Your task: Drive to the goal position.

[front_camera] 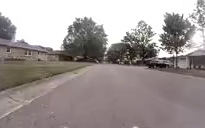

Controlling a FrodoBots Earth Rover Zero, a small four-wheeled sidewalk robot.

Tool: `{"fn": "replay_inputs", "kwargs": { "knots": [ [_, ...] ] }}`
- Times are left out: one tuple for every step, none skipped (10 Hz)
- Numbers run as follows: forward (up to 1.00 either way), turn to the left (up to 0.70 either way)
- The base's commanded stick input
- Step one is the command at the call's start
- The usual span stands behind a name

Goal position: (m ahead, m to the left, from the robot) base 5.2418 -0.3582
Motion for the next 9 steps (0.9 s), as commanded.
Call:
{"fn": "replay_inputs", "kwargs": {
  "knots": [
    [0.70, 0.00],
    [0.70, 0.00],
    [0.70, 0.00],
    [0.70, 0.00],
    [0.70, 0.00],
    [0.70, 0.00],
    [0.70, 0.00],
    [0.70, 0.00],
    [0.70, 0.00]
  ]
}}
